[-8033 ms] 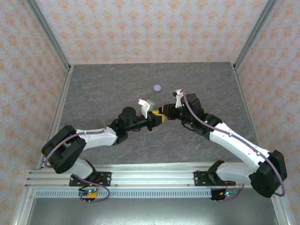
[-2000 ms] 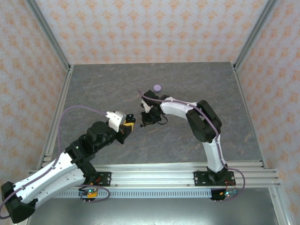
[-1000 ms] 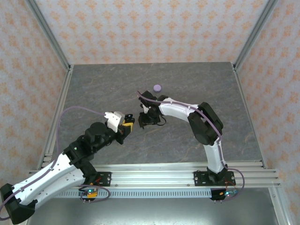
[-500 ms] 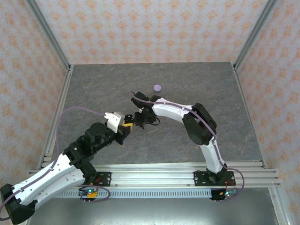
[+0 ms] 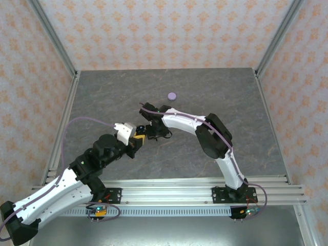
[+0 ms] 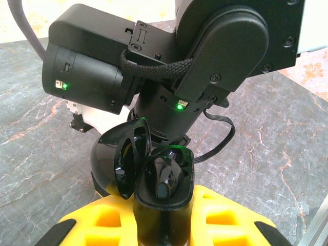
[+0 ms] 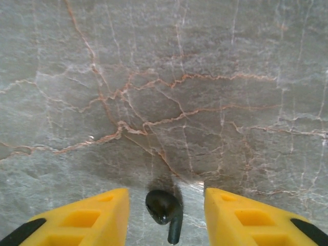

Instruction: Insert the wireless bluetooth earbuds into the charging case

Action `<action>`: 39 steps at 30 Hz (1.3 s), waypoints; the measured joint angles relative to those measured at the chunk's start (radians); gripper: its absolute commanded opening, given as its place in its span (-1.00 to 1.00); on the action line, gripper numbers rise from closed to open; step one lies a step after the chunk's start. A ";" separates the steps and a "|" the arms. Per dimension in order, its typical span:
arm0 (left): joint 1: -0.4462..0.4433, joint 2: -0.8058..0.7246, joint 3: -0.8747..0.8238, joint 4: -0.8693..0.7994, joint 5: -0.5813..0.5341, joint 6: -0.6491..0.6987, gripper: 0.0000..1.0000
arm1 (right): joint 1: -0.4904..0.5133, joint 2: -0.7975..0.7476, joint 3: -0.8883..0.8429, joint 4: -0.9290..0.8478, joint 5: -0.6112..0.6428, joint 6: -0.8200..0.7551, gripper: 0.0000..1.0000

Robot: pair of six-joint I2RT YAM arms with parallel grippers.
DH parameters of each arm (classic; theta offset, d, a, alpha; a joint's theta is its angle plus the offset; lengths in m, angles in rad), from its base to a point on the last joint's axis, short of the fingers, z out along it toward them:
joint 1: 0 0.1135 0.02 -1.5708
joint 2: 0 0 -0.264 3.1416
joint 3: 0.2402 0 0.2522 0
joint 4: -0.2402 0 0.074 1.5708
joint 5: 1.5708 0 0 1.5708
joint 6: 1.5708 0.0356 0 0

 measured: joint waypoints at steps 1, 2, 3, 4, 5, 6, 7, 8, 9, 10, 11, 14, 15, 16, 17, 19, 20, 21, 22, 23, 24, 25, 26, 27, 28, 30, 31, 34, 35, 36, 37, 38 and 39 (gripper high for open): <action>0.000 0.000 0.000 0.000 0.000 0.000 -0.68 | 0.000 0.004 0.000 -0.005 0.002 0.000 -0.15; 0.000 0.000 0.000 0.000 0.000 0.000 -0.68 | 0.002 0.008 0.000 -0.008 0.004 0.000 -0.15; 0.000 0.000 0.000 0.000 0.000 0.000 -0.68 | 0.002 0.011 0.003 -0.011 0.010 -0.001 -0.19; 0.000 0.000 0.000 0.000 0.000 0.000 -0.68 | 0.003 0.011 0.008 -0.016 0.011 0.000 -0.20; 0.000 0.000 0.000 0.000 0.000 0.000 -0.68 | 0.004 0.013 0.013 -0.018 0.011 -0.001 -0.21; 0.000 0.000 0.000 0.000 0.000 0.000 -0.68 | 0.004 0.016 0.016 -0.019 0.011 -0.001 -0.23; 0.000 0.000 0.000 0.000 0.000 0.000 -0.68 | 0.006 0.020 0.019 -0.020 0.012 -0.001 -0.26; 0.000 0.000 0.000 0.000 0.000 0.000 -0.68 | 0.008 0.025 0.024 -0.026 0.019 -0.001 -0.27; 0.000 0.000 0.000 0.000 0.000 0.000 -0.68 | 0.008 0.026 0.028 -0.031 0.023 -0.001 -0.28; 0.000 0.000 0.000 0.000 0.000 0.000 -0.68 | 0.008 0.027 0.032 -0.033 0.023 -0.001 -0.29; 0.000 0.000 0.000 0.000 0.000 0.000 -0.68 | 0.009 0.029 0.033 -0.035 0.026 -0.001 -0.29; 0.000 0.000 -0.002 0.000 0.000 0.000 -0.68 | 0.011 0.034 0.041 -0.043 0.032 -0.001 -0.32; 0.000 0.000 -0.002 0.000 0.000 0.000 -0.68 | 0.011 0.036 0.045 -0.048 0.035 -0.001 -0.33; 0.000 0.000 -0.003 0.000 0.000 0.000 -0.68 | 0.013 0.040 0.050 -0.053 0.039 -0.002 -0.36; 0.000 0.000 -0.003 -0.001 0.000 0.000 -0.68 | 0.015 0.043 0.056 -0.061 0.047 -0.003 -0.40; 0.000 0.000 -0.003 0.000 0.000 0.000 -0.68 | 0.017 0.050 0.066 -0.074 0.058 -0.005 -0.49; 0.000 0.000 -0.003 -0.001 0.000 0.000 -0.68 | 0.018 0.051 0.068 -0.079 0.065 -0.006 -0.54; 0.000 0.000 -0.003 -0.001 0.000 0.000 -0.68 | 0.018 0.052 0.069 -0.082 0.069 -0.005 -0.55; 0.000 0.000 -0.003 -0.001 0.000 0.000 -0.68 | 0.018 0.052 0.069 -0.083 0.072 -0.005 -0.57; 0.000 0.000 -0.003 -0.001 0.000 0.000 -0.67 | 0.018 0.052 0.069 -0.084 0.076 -0.005 -0.58; 0.000 0.000 -0.003 -0.001 0.000 0.000 -0.68 | 0.019 0.052 0.069 -0.084 0.079 -0.004 -0.59; 0.000 0.000 -0.003 -0.001 0.000 0.000 -0.68 | 0.020 0.052 0.069 -0.084 0.082 -0.004 -0.59; 0.000 0.000 -0.004 -0.001 0.000 0.000 -0.68 | 0.021 0.052 0.069 -0.083 0.084 -0.004 -0.59; 0.000 0.000 -0.004 -0.001 0.000 0.000 -0.68 | 0.022 0.051 0.068 -0.083 0.087 -0.004 -0.59; 0.000 0.000 -0.005 0.000 0.000 -0.003 -0.67 | 0.022 0.050 0.066 -0.082 0.087 -0.004 -0.59; 0.000 0.004 -0.011 0.002 0.000 -0.010 -0.67 | 0.021 0.039 0.048 -0.065 0.087 -0.004 -0.59; 0.000 0.011 -0.016 0.002 0.000 -0.016 -0.66 | 0.017 0.027 0.029 -0.048 0.085 -0.003 -0.59; 0.000 0.055 -0.027 0.010 0.001 -0.034 -0.66 | 0.000 -0.019 -0.052 0.017 0.056 0.000 -0.59; 0.000 0.079 -0.032 0.023 0.002 -0.042 -0.66 | -0.012 -0.040 -0.088 0.041 0.042 0.001 -0.59; 0.000 0.104 -0.036 0.035 0.005 -0.050 -0.66 | -0.024 -0.059 -0.119 0.061 0.029 0.003 -0.59; 0.000 0.133 -0.039 0.048 0.008 -0.058 -0.66 | -0.040 -0.083 -0.156 0.081 0.015 0.007 -0.59; 0.000 0.165 -0.042 0.063 0.010 -0.068 -0.66 | -0.059 -0.106 -0.193 0.099 0.001 0.008 -0.59; 0.000 0.191 -0.047 0.079 0.014 -0.077 -0.65 | -0.077 -0.127 -0.224 0.114 -0.008 0.012 -0.59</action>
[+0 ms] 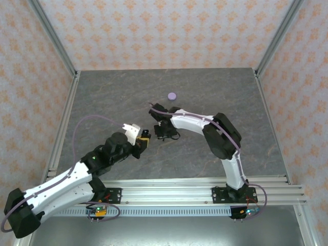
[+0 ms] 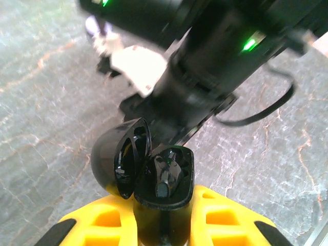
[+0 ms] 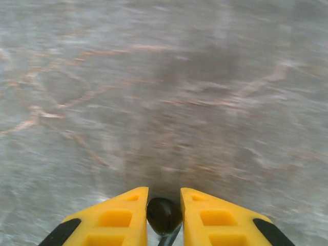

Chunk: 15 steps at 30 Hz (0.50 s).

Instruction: Insert the wireless bluetooth earbuds into the charging case

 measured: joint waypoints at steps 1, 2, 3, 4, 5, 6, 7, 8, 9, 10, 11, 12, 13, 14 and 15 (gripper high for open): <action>0.001 0.026 -0.004 0.014 0.007 -0.006 -0.65 | -0.021 -0.023 -0.035 0.018 -0.013 0.004 -0.59; 0.005 0.055 -0.006 0.028 0.019 -0.014 -0.65 | -0.039 -0.041 -0.063 0.031 -0.019 0.008 -0.59; 0.009 0.082 -0.006 0.043 0.030 -0.023 -0.65 | -0.056 -0.058 -0.090 0.047 -0.026 0.012 -0.59; 0.016 0.110 -0.007 0.063 0.047 -0.029 -0.65 | -0.072 -0.077 -0.115 0.060 -0.032 0.015 -0.59; 0.024 0.137 -0.008 0.084 0.058 -0.035 -0.66 | -0.088 -0.098 -0.143 0.076 -0.043 0.018 -0.59; 0.034 0.163 -0.008 0.106 0.074 -0.045 -0.66 | -0.098 -0.117 -0.164 0.090 -0.049 0.021 -0.59; 0.043 0.193 -0.010 0.132 0.089 -0.053 -0.65 | -0.108 -0.140 -0.187 0.105 -0.057 0.026 -0.59; 0.053 0.222 -0.011 0.161 0.108 -0.061 -0.65 | -0.116 -0.161 -0.206 0.117 -0.063 0.029 -0.59; 0.060 0.245 -0.013 0.186 0.122 -0.070 -0.66 | -0.122 -0.183 -0.222 0.130 -0.069 0.033 -0.59; 0.068 0.274 -0.016 0.217 0.140 -0.078 -0.66 | -0.129 -0.211 -0.240 0.144 -0.071 0.037 -0.59; 0.074 0.299 -0.018 0.242 0.155 -0.082 -0.66 | -0.132 -0.234 -0.254 0.154 -0.071 0.040 -0.59; 0.079 0.328 -0.019 0.274 0.171 -0.087 -0.66 | -0.137 -0.260 -0.268 0.163 -0.070 0.043 -0.59; 0.082 0.356 -0.023 0.308 0.186 -0.089 -0.66 | -0.141 -0.290 -0.282 0.172 -0.068 0.045 -0.59; 0.084 0.377 -0.024 0.335 0.200 -0.089 -0.66 | -0.143 -0.317 -0.290 0.178 -0.065 0.044 -0.59; 0.084 0.401 -0.026 0.367 0.215 -0.089 -0.66 | -0.145 -0.344 -0.298 0.185 -0.062 0.044 -0.59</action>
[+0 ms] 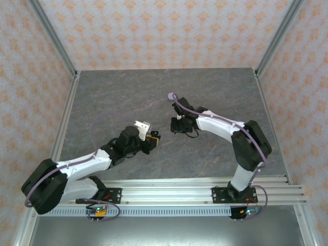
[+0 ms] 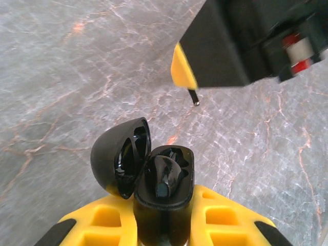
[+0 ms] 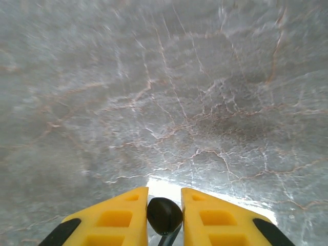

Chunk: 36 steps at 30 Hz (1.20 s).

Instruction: Insert the wireless bluetooth earbuds into the charging case

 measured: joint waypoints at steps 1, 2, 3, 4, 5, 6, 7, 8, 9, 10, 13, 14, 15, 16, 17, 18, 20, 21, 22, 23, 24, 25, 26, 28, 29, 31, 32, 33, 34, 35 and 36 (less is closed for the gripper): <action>0.000 0.023 -0.002 0.032 0.015 -0.002 -0.66 | 0.000 -0.029 -0.007 0.006 0.003 0.000 -0.59; 0.000 0.043 -0.002 0.060 0.026 -0.002 -0.66 | 0.000 -0.051 -0.012 0.012 0.003 0.000 -0.59; 0.000 0.064 -0.002 0.087 0.043 -0.002 -0.66 | 0.000 -0.078 -0.018 0.017 0.006 0.000 -0.59; 0.001 0.084 -0.002 0.113 0.055 -0.002 -0.66 | 0.000 -0.105 -0.022 0.023 0.008 0.000 -0.59; 0.002 0.103 -0.002 0.137 0.070 -0.001 -0.66 | 0.000 -0.126 -0.025 0.026 0.010 -0.001 -0.59; 0.002 0.122 -0.002 0.161 0.081 -0.002 -0.66 | 0.000 -0.148 -0.028 0.031 0.010 -0.002 -0.59; 0.002 0.143 -0.002 0.188 0.098 -0.001 -0.66 | 0.000 -0.170 -0.031 0.038 0.010 -0.004 -0.59; 0.002 0.160 -0.002 0.209 0.110 -0.002 -0.66 | 0.000 -0.189 -0.033 0.044 0.009 -0.005 -0.59; 0.002 0.179 -0.002 0.236 0.126 -0.002 -0.66 | 0.000 -0.208 -0.036 0.049 0.008 -0.008 -0.59; 0.002 0.197 -0.001 0.261 0.139 -0.002 -0.66 | 0.000 -0.227 -0.039 0.057 0.005 -0.013 -0.59; 0.002 0.230 0.000 0.322 0.172 -0.003 -0.67 | 0.001 -0.276 -0.051 0.071 0.002 -0.029 -0.58; 0.002 0.237 0.001 0.340 0.180 -0.006 -0.67 | 0.002 -0.289 -0.055 0.076 0.001 -0.034 -0.58; 0.002 0.243 0.003 0.360 0.190 -0.007 -0.67 | 0.003 -0.304 -0.061 0.083 0.001 -0.042 -0.58; 0.002 0.248 0.005 0.377 0.198 -0.009 -0.67 | 0.006 -0.315 -0.066 0.089 0.001 -0.048 -0.58; 0.002 0.253 0.007 0.399 0.205 -0.012 -0.67 | 0.010 -0.327 -0.071 0.093 0.001 -0.055 -0.58; 0.002 0.256 0.010 0.419 0.211 -0.015 -0.67 | 0.014 -0.336 -0.077 0.098 0.001 -0.062 -0.58; 0.002 0.259 0.014 0.451 0.224 -0.018 -0.67 | 0.024 -0.350 -0.084 0.102 0.001 -0.073 -0.58; 0.002 0.259 0.016 0.465 0.228 -0.021 -0.67 | 0.030 -0.355 -0.087 0.106 0.001 -0.079 -0.58; 0.002 0.260 0.019 0.476 0.232 -0.023 -0.67 | 0.035 -0.357 -0.091 0.109 0.001 -0.084 -0.58; 0.002 0.260 0.023 0.485 0.237 -0.025 -0.67 | 0.039 -0.360 -0.093 0.111 0.001 -0.087 -0.58; 0.002 0.260 0.026 0.497 0.243 -0.025 -0.67 | 0.043 -0.362 -0.095 0.113 0.001 -0.089 -0.58; 0.002 0.260 0.028 0.507 0.248 -0.028 -0.67 | 0.045 -0.362 -0.096 0.113 0.001 -0.092 -0.58; 0.002 0.260 0.030 0.518 0.252 -0.032 -0.68 | 0.049 -0.362 -0.096 0.115 0.001 -0.095 -0.58; 0.002 0.260 0.033 0.529 0.254 -0.036 -0.68 | 0.052 -0.363 -0.096 0.117 0.002 -0.099 -0.58; 0.002 0.260 0.035 0.530 0.254 -0.040 -0.68 | 0.054 -0.364 -0.096 0.117 0.002 -0.102 -0.58; 0.002 0.260 0.037 0.533 0.255 -0.042 -0.68 | 0.058 -0.367 -0.096 0.117 0.002 -0.106 -0.58; 0.002 0.259 0.038 0.533 0.255 -0.043 -0.68 | 0.061 -0.368 -0.096 0.117 0.002 -0.107 -0.58; 0.002 0.259 0.039 0.533 0.255 -0.043 -0.68 | 0.063 -0.369 -0.096 0.117 0.003 -0.108 -0.58; 0.002 0.259 0.039 0.533 0.255 -0.043 -0.68 | 0.064 -0.370 -0.096 0.117 0.003 -0.110 -0.57; 0.002 0.257 0.039 0.533 0.255 -0.043 -0.67 | 0.066 -0.370 -0.096 0.117 0.003 -0.110 -0.57; 0.002 0.256 0.039 0.534 0.255 -0.043 -0.67 | 0.067 -0.371 -0.096 0.117 0.003 -0.111 -0.57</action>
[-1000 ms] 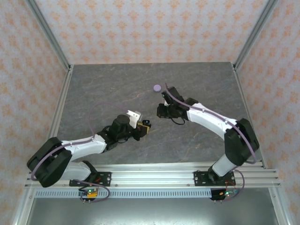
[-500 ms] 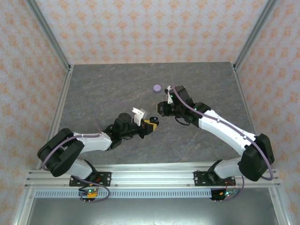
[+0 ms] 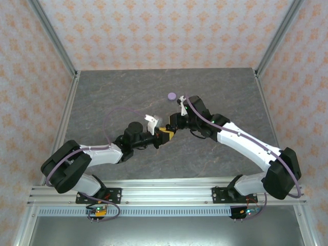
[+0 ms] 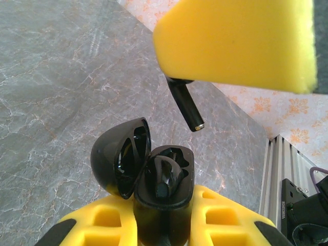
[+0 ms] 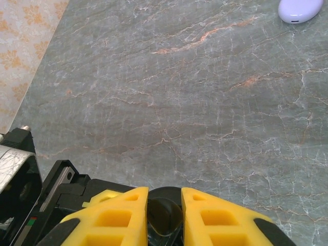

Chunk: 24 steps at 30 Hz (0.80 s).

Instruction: Insert the wireless bluetooth earbuds into the charging case

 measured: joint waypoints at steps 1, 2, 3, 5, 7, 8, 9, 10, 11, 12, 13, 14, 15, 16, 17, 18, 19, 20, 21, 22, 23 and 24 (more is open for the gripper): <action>0.000 -0.002 0.000 0.000 0.000 0.000 -0.68 | 0.000 -0.001 0.000 0.000 0.000 0.000 -0.57; 0.000 -0.006 0.000 0.000 0.000 0.000 -0.68 | 0.002 -0.002 0.000 0.000 0.000 -0.001 -0.57; 0.000 -0.011 0.000 0.000 0.000 0.000 -0.68 | 0.002 -0.002 0.000 0.000 0.000 -0.002 -0.57; 0.000 -0.023 0.000 0.000 0.000 0.000 -0.68 | 0.003 -0.002 0.000 0.000 0.003 -0.003 -0.57; 0.000 -0.034 0.001 0.000 0.000 0.000 -0.68 | 0.005 -0.002 -0.001 0.000 0.006 -0.003 -0.57; 0.000 -0.038 0.002 0.000 0.000 0.000 -0.68 | 0.006 -0.002 -0.001 0.000 0.007 -0.003 -0.57; 0.000 -0.042 0.002 0.000 0.000 0.000 -0.67 | 0.009 -0.002 -0.002 0.000 0.008 -0.003 -0.57; 0.000 -0.043 0.003 -0.001 0.000 0.000 -0.68 | 0.009 -0.002 -0.002 0.000 0.008 -0.003 -0.57; 0.000 -0.044 0.005 -0.001 0.000 0.000 -0.68 | 0.010 -0.002 -0.002 0.000 0.008 -0.003 -0.57; 0.000 -0.045 0.007 -0.001 0.000 0.001 -0.68 | 0.010 -0.002 -0.002 0.000 0.008 -0.003 -0.57; 0.000 -0.046 0.007 -0.001 0.000 0.000 -0.68 | 0.010 -0.002 -0.002 0.000 0.008 -0.003 -0.57; 0.000 -0.047 0.007 -0.002 0.000 0.001 -0.68 | 0.010 -0.002 -0.002 0.000 0.008 -0.003 -0.57; 0.000 -0.047 0.007 -0.003 -0.001 0.000 -0.68 | 0.011 -0.002 -0.002 0.000 0.008 -0.003 -0.57; 0.000 -0.047 0.007 -0.005 -0.002 0.000 -0.67 | 0.011 -0.002 -0.002 0.000 0.008 -0.003 -0.56; 0.000 -0.047 0.007 -0.008 -0.003 0.000 -0.68 | 0.011 -0.002 -0.002 0.000 0.008 -0.003 -0.56; 0.000 -0.048 0.008 -0.011 -0.003 0.000 -0.68 | 0.011 -0.002 -0.002 0.000 0.008 -0.003 -0.56; 0.000 -0.048 0.010 -0.014 -0.003 0.000 -0.67 | 0.013 -0.002 -0.002 0.000 0.008 -0.003 -0.56; 0.000 -0.048 0.013 -0.017 -0.003 0.000 -0.67 | 0.013 -0.002 -0.002 0.000 0.008 -0.003 -0.56; 0.000 -0.048 0.015 -0.020 -0.004 0.000 -0.68 | 0.015 -0.002 -0.002 0.000 0.008 -0.003 -0.56; 0.000 -0.048 0.018 -0.023 -0.005 0.001 -0.68 | 0.015 -0.002 -0.002 0.000 0.007 -0.003 -0.56; 0.000 -0.048 0.023 -0.028 -0.007 0.001 -0.68 | 0.017 -0.002 -0.002 0.000 0.007 -0.003 -0.56; 0.000 -0.048 0.026 -0.032 -0.009 0.000 -0.68 | 0.018 -0.002 -0.002 0.000 0.008 -0.003 -0.56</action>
